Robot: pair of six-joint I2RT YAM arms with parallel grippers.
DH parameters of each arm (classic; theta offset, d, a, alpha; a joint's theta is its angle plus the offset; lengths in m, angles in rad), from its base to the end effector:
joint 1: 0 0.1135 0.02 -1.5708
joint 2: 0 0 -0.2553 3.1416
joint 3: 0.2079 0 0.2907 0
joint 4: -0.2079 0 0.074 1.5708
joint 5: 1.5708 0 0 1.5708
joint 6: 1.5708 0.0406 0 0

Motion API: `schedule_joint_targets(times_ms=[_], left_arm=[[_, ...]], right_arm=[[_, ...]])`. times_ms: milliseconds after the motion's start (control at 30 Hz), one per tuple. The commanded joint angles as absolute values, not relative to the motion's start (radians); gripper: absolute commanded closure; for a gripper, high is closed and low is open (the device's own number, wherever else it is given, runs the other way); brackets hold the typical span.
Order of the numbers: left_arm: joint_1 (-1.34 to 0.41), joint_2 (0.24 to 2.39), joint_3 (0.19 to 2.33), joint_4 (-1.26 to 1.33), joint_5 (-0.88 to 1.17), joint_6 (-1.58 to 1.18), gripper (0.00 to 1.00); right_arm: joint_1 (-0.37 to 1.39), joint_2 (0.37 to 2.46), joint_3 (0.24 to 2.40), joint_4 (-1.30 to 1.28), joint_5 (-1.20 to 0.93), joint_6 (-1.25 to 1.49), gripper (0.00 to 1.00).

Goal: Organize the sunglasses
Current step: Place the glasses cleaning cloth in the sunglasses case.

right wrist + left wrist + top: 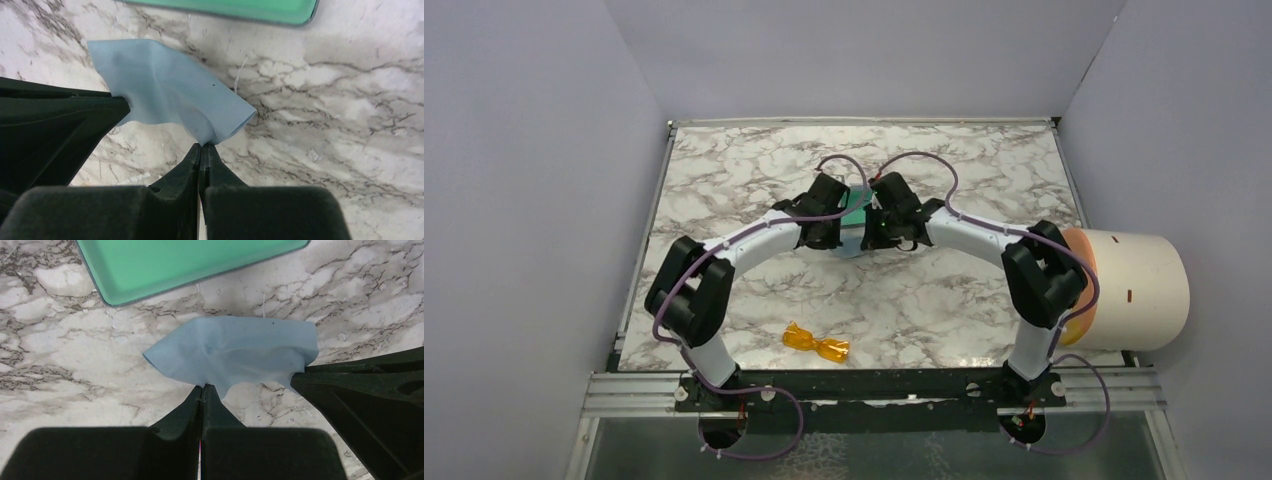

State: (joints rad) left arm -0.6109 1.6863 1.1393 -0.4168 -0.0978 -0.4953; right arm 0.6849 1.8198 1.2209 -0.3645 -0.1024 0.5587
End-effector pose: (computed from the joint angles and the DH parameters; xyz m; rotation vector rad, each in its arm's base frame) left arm 0.3208 -0.2198 0.1764 0.1086 2.5556 -0.3143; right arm 0.3203 0.2670 0.1562 -0.2091 2.6357 0.5927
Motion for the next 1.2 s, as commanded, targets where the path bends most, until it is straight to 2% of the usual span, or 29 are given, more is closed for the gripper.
schedule_joint_targets(times_ms=[0,533,1167], left_arm=[[-0.572,1.723,1.184,-0.364,-0.027,-0.471,1.00],[-0.464,1.808,1.292,-0.306,0.061,-0.449,1.00],[-0.403,1.876,1.302,-0.259,0.086,-0.395,1.00]], right_arm=[[0.661,1.854,1.296,-0.330,-0.128,0.539,0.99],[0.610,1.966,1.470,-0.348,-0.150,0.512,0.99],[0.583,2.060,1.540,-0.349,-0.139,0.478,0.99]])
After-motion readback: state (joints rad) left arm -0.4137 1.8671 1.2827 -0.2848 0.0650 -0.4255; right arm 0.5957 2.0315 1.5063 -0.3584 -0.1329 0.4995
